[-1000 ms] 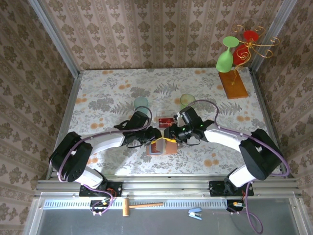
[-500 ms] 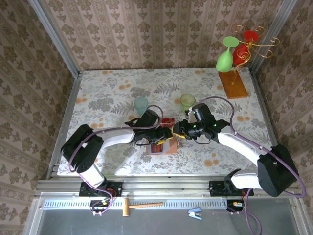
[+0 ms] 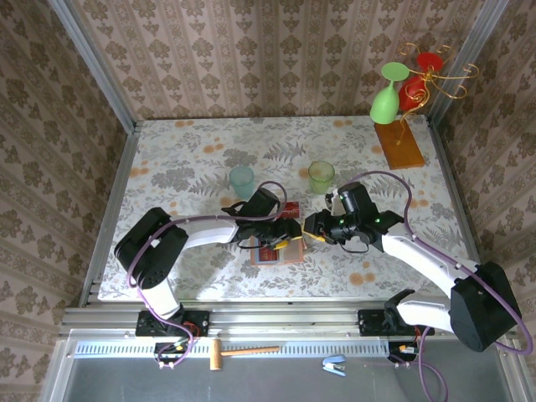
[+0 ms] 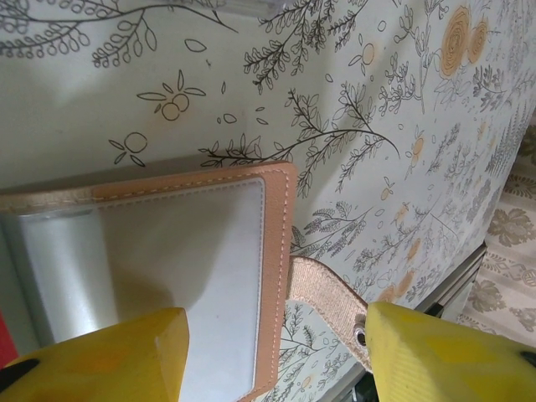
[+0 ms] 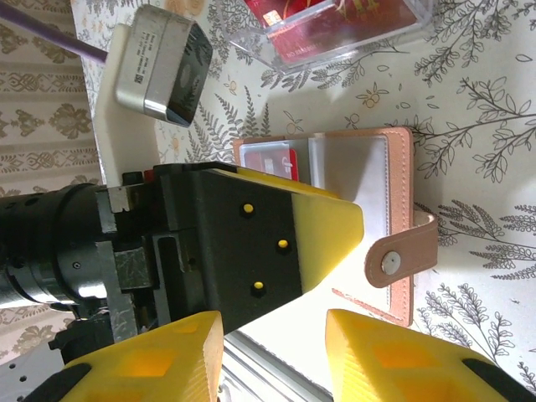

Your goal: Take the credit cards out of the card holder

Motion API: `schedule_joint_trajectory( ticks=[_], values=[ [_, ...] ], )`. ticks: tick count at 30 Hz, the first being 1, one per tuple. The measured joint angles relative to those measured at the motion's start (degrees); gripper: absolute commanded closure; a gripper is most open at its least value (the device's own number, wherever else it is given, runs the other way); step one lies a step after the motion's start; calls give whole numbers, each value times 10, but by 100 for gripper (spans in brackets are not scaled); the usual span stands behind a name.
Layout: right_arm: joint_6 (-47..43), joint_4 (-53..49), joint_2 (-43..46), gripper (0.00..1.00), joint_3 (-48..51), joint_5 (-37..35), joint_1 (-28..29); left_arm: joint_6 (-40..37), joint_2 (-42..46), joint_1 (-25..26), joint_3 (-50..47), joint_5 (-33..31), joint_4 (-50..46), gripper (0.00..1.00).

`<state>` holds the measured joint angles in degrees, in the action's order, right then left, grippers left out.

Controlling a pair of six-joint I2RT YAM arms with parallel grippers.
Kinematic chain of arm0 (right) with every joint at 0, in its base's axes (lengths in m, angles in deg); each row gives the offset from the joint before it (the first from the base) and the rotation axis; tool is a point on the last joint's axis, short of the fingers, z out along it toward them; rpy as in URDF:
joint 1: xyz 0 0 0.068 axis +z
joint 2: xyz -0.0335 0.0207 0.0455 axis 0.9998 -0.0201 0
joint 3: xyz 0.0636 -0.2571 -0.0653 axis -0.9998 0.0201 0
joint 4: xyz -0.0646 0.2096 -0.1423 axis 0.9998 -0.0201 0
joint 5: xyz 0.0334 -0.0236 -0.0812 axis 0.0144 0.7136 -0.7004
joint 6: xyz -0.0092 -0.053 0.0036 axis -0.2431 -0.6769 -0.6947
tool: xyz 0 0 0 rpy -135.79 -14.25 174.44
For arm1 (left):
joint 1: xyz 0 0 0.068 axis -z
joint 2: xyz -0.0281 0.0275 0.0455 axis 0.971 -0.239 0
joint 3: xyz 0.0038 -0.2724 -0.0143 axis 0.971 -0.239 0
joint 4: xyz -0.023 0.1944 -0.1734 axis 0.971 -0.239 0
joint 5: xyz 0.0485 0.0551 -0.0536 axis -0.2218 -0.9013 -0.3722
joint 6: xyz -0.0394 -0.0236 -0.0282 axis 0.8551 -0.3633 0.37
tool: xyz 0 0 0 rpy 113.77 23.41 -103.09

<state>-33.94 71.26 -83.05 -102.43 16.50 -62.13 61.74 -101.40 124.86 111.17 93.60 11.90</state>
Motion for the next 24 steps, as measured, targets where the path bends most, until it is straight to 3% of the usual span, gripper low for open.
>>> schedule_joint_trajectory(
  ticks=[12, 24],
  values=[
    [0, 0, -8, 63, 1, 2, 0, -2, 29, -14, 0, -1, -11, 41],
    [0, 12, -80, 65, -43, 11, 12, -6, 111, -47, -32, -18, -25, 41]
  ],
)
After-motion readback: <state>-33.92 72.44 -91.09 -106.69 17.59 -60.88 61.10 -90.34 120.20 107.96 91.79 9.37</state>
